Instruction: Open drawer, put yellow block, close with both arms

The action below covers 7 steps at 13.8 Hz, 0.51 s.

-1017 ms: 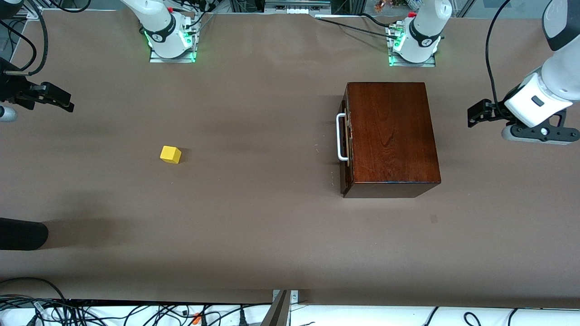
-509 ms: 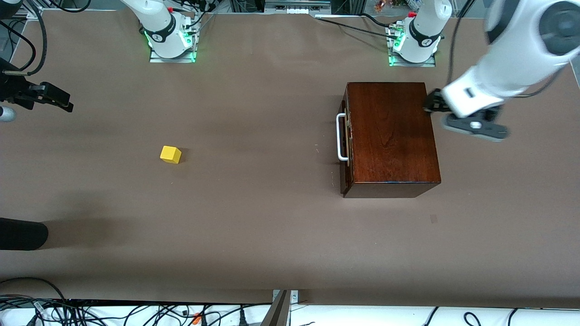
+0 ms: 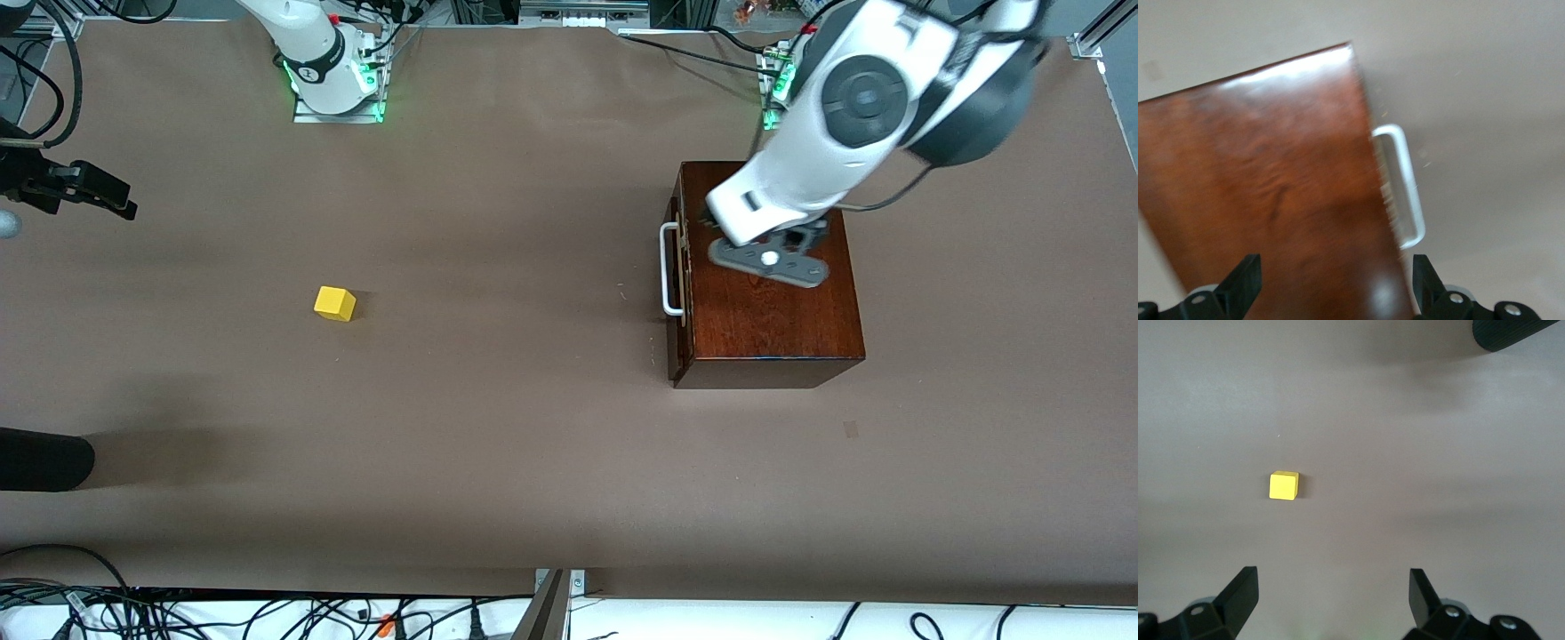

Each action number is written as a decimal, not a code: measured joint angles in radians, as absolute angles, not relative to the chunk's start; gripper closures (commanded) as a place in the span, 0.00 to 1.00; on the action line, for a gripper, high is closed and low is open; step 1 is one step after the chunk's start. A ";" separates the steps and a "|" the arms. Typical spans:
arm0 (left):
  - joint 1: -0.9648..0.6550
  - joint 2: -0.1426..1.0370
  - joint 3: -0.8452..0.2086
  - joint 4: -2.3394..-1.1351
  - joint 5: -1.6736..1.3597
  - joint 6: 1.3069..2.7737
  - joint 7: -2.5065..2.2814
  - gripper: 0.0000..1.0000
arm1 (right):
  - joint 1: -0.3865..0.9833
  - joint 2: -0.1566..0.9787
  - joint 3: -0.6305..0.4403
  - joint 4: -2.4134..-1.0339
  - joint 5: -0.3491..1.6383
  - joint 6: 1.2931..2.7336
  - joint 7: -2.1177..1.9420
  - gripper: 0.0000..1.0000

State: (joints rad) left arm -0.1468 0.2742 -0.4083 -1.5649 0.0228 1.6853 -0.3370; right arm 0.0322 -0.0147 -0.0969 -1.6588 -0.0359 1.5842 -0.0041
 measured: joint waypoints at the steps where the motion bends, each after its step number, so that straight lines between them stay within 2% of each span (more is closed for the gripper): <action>1: -0.183 0.306 -0.409 -1.560 0.023 1.722 -0.395 0.00 | 0.032 -0.015 -0.097 -1.659 -0.036 1.584 -0.004 0.00; 7: -0.357 0.491 -0.409 -1.556 0.166 1.861 -0.653 0.00 | 0.032 -0.015 -0.097 -1.659 -0.036 1.584 -0.004 0.00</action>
State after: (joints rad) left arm -0.3573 0.4913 -0.4088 -1.5561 0.1662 1.8611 -0.6533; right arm 0.0322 -0.0152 -0.0970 -1.6586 -0.0359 1.5842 -0.0041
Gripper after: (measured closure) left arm 0.000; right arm 0.000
